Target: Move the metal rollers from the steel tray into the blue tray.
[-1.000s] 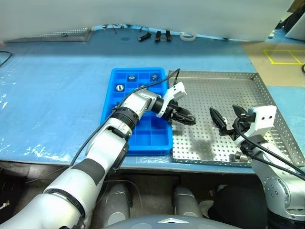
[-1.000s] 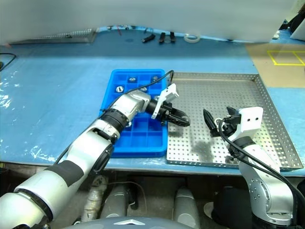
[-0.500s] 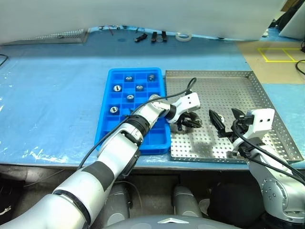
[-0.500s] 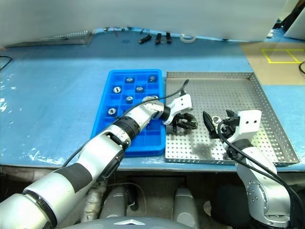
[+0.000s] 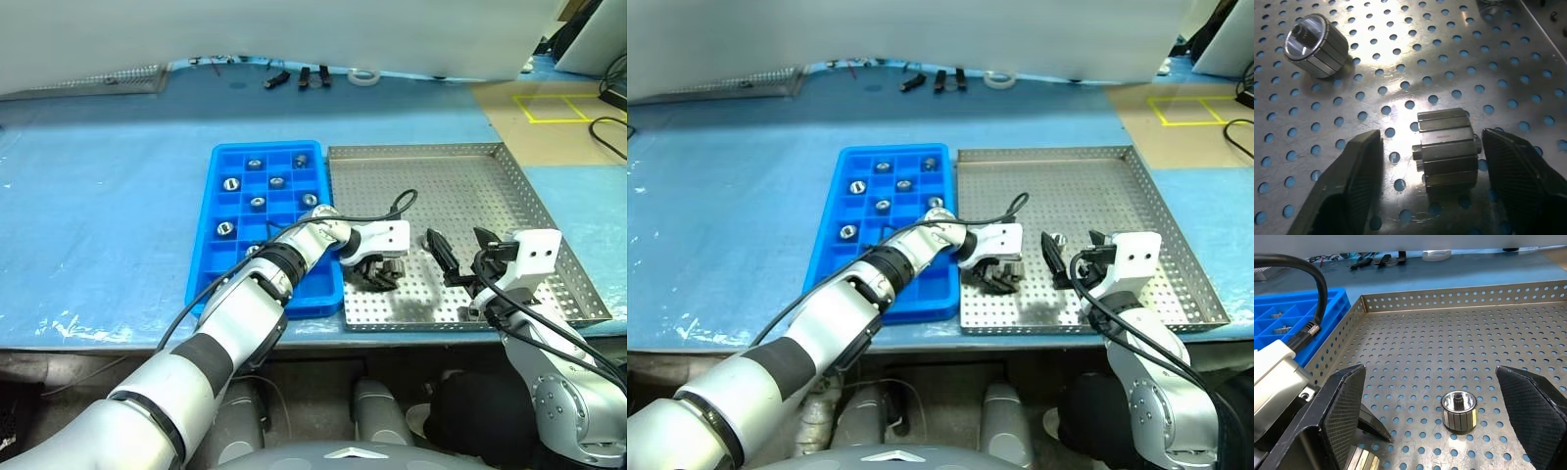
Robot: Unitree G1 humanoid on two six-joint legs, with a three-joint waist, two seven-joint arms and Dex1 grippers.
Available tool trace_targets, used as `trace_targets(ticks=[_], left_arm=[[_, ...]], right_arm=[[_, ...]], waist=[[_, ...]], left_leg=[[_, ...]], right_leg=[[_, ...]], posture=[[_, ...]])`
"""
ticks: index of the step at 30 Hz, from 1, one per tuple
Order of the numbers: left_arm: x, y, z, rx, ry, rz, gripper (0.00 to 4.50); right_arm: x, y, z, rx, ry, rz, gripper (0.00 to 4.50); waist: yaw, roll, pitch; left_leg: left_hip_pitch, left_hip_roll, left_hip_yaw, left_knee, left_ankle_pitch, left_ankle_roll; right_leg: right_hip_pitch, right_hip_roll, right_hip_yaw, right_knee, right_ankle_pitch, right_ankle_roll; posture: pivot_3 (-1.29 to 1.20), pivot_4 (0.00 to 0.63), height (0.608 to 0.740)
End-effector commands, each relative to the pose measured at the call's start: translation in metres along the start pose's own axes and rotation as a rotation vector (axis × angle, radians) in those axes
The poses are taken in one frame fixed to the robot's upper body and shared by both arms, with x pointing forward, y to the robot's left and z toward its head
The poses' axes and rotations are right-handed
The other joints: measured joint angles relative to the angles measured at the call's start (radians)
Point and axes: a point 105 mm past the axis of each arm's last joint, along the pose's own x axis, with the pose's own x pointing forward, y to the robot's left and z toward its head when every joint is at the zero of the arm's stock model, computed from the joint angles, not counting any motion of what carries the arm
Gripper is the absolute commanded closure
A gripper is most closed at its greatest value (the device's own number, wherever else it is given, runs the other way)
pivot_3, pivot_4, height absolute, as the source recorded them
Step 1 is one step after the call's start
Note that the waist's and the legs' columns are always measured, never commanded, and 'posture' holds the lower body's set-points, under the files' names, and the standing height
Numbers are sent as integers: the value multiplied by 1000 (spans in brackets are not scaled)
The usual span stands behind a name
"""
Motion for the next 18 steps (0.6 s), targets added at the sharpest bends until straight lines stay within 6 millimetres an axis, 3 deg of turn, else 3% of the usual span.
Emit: trace_targets(ticks=[1,7,13,18], left_arm=[[-2,-4,-4,-18,6,-42,856],[-27,15,17,-58,-138,16,856],[-79,35,54,-115,-414,25,856],[-120,35,58,-134,-491,6,856]], right_arm=[[-2,5,15,-26,-65,17,0],[2,5,16,-26,-60,46,0],[5,15,11,-10,-20,171,0],[4,13,0,-29,69,292,0]], waist=[[-1,0,0],[-9,0,0],[-12,0,0],[15,0,0]], left_leg=[[0,0,0,0,0,0],[-1,0,1,0,0,0],[-2,0,1,0,0,0],[-2,0,2,-1,1,3]], right_leg=[[0,0,0,0,0,0],[-3,0,0,1,0,0],[-4,0,0,1,0,0],[-3,-1,1,1,0,0]], posture=[[-580,150,740],[-551,150,740],[-485,150,740],[-438,150,740]])
